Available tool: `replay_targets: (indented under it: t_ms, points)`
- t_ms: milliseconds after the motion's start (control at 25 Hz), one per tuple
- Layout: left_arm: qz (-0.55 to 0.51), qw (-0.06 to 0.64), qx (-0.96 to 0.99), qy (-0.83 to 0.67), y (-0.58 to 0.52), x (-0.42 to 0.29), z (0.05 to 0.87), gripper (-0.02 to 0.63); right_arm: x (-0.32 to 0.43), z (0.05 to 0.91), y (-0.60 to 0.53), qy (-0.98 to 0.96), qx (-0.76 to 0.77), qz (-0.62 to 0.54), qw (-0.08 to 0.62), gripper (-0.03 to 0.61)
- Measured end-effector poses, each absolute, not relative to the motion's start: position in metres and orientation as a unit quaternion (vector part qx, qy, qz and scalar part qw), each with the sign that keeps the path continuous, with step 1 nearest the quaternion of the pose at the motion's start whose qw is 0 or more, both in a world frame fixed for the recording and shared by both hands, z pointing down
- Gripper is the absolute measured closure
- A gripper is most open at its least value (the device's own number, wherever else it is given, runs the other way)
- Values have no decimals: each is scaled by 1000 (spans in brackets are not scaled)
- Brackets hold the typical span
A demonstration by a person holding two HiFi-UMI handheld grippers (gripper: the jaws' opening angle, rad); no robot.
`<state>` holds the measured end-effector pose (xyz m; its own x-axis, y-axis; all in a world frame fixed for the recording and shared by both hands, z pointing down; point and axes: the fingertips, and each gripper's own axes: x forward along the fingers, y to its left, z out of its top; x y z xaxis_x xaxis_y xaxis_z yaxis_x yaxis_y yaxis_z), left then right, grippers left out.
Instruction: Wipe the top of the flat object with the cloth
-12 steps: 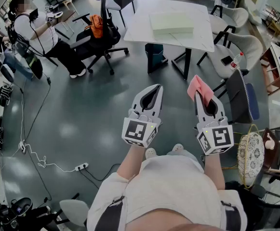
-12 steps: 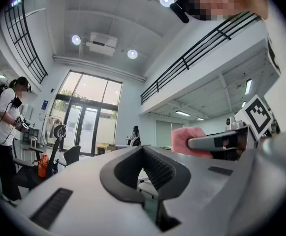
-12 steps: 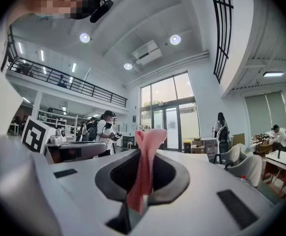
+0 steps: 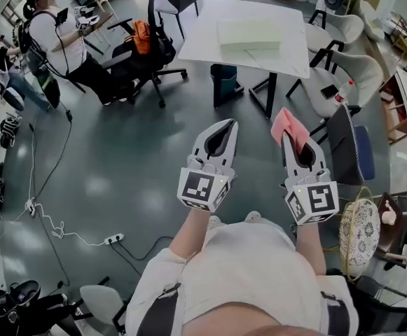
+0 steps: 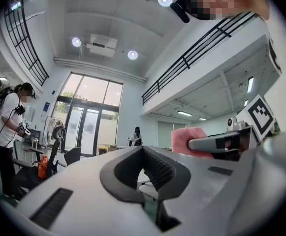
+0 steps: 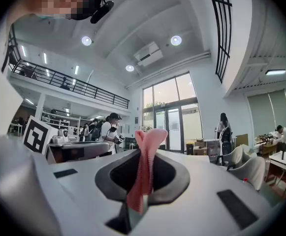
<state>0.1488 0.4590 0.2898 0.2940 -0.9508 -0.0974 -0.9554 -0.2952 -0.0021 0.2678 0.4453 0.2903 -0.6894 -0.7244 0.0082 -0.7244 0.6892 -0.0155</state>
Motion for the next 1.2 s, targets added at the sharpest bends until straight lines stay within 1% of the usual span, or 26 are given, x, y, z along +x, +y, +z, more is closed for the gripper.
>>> replay_targets:
  t_ms: [360,640,880,1200]
  points:
    - [33,35,-793,608,444,179,291,601,294,293,427,-928,372,8,-1,543]
    - [22,36,-781,623,436,190,296,601,306,297,408,-933,358,34,-28,543]
    - [19,35,-772,634,412,174,297,601,298,302,384,-931,362,34,-22,543]
    - [27,28,-783,621,349,132,301,601,261,300,328,-926,375,29,-26,543]
